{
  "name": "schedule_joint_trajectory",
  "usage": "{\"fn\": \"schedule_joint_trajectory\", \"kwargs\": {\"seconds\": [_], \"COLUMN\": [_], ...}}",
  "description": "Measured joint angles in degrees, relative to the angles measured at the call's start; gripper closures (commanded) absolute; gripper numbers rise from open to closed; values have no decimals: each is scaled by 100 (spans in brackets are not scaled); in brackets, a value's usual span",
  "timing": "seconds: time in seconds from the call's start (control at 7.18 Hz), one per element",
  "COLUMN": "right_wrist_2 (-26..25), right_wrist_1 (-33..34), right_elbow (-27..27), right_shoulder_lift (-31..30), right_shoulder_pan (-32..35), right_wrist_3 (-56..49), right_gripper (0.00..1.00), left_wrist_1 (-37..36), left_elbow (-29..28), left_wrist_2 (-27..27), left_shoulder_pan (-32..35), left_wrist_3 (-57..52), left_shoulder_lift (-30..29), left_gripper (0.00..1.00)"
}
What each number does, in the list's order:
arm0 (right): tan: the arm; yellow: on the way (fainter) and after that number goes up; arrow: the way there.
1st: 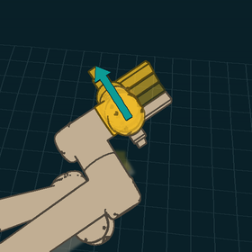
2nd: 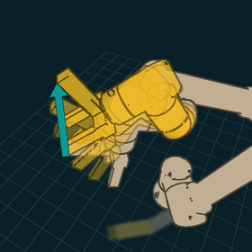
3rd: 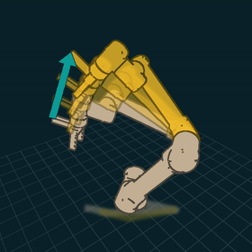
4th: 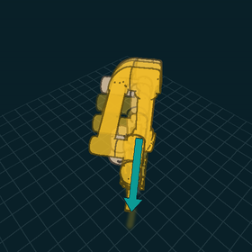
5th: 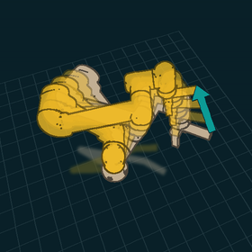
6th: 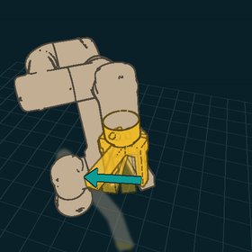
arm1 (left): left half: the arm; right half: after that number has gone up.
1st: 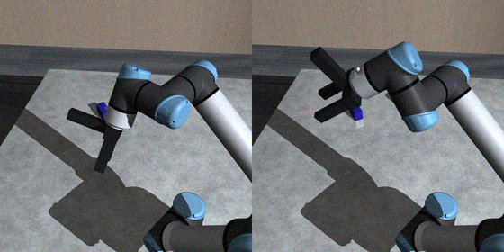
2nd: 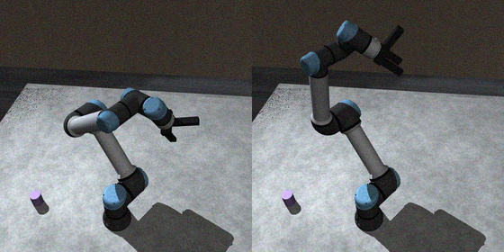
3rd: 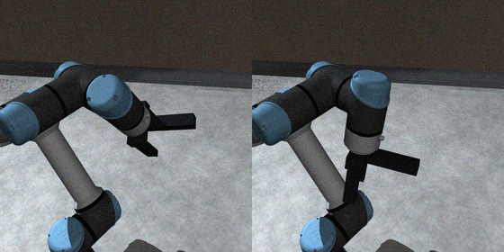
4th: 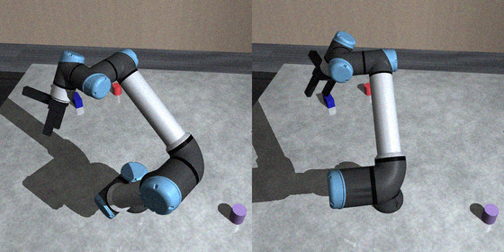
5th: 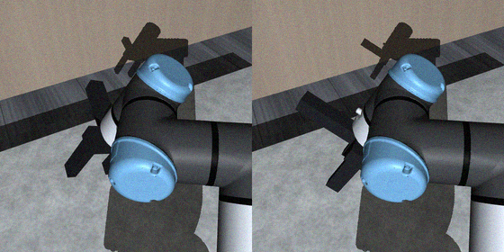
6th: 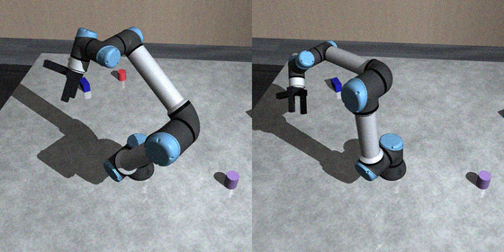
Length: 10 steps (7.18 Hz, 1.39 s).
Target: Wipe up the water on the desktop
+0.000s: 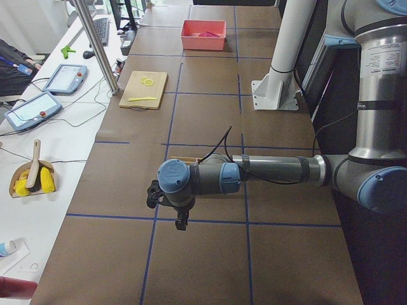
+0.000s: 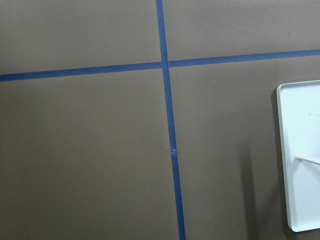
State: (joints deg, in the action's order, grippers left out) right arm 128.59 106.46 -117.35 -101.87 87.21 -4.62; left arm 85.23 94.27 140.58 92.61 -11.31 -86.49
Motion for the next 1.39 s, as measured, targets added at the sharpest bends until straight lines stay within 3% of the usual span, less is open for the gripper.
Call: {"fn": "schedule_joint_trajectory", "kwargs": {"seconds": [0.56, 1.39], "right_wrist_2": [-11, 197], "right_wrist_1": [-897, -960], "right_elbow": [333, 344], "right_shoulder_lift": [-326, -264], "right_shoulder_pan": [332, 208], "right_wrist_3": [514, 752], "right_gripper": [0, 0], "left_wrist_1": [163, 175], "left_elbow": [-6, -9], "left_wrist_2": [-48, -297], "left_shoulder_pan": [-2, -45], "left_wrist_3": [23, 43], "left_shoulder_lift": [-5, -47], "left_gripper": [0, 0]}}
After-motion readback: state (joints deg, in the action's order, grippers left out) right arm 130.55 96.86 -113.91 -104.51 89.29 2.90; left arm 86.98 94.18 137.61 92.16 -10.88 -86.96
